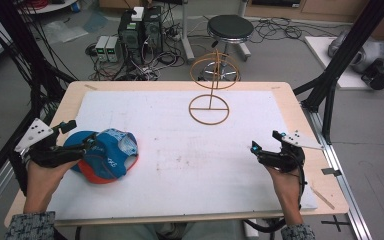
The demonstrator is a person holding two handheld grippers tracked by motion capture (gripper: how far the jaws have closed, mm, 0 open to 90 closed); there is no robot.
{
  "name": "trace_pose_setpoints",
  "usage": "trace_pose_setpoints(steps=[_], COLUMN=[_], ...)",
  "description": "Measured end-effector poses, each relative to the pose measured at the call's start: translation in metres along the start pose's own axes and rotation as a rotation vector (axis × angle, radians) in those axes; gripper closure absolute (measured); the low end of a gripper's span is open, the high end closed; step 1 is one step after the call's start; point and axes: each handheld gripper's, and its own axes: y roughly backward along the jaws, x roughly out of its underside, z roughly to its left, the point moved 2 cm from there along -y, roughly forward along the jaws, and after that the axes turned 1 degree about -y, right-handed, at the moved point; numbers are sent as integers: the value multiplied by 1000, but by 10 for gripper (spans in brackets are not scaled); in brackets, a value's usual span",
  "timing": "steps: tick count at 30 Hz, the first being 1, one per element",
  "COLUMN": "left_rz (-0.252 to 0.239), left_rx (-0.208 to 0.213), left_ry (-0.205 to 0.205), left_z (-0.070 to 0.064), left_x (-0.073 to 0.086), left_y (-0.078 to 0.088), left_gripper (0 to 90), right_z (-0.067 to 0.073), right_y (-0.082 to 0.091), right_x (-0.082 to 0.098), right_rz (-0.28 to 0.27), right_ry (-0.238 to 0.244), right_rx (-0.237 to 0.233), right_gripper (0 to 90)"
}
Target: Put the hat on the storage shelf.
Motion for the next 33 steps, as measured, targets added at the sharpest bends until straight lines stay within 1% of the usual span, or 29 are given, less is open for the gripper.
trace_pose_setpoints(steps=[5,11,16,17,19,20,22,23,24,25,27,28,29,33], left_rz=[-8,-19,-28,-23,-19,-19,-11,-3,16,26,34,51,58,77], left_rx=[2,8,29,35,35,35,41,41,33,39,39,33,36,34], left_ry=[-1,-8,-28,-40,-53,-53,-59,-59,-56,-57,-58,-73,-79,-94], left_z=[-1,-3,-7,-8,-10,-10,-11,-12,-14,-15,-16,-18,-19,-22], left_x=[-2,-4,-5,-5,-3,-3,-1,1,5,7,9,13,14,19], left_y=[2,2,0,-1,-3,-3,-7,-9,-14,-16,-19,-23,-26,-30], left_gripper=[173,177,181,181,185,187,191,210,215,215,221,221,224,253], right_z=[-1,-1,-1,0,-1,-1,-1,-1,-2,-3,-4,-4,-4,-4], right_y=[1,2,3,3,3,3,3,3,3,3,4,4,4,4], right_x=[0,0,-1,-1,-1,-1,-1,-1,0,0,0,0,0,0], right_rz=[-5,-6,-9,-9,-11,-11,-9,-7,-10,-11,-13,-14,-13,-12], right_ry=[-12,-6,-8,-11,-7,-7,-6,-13,-13,-15,-22,-23,-27,-18], right_rx=[-3,-1,-3,-2,-6,-6,-6,-7,-7,-6,-6,-8,-8,-11], right_gripper=[110,110,110,110,110,110,110,110,110,110,110,110,110,110])
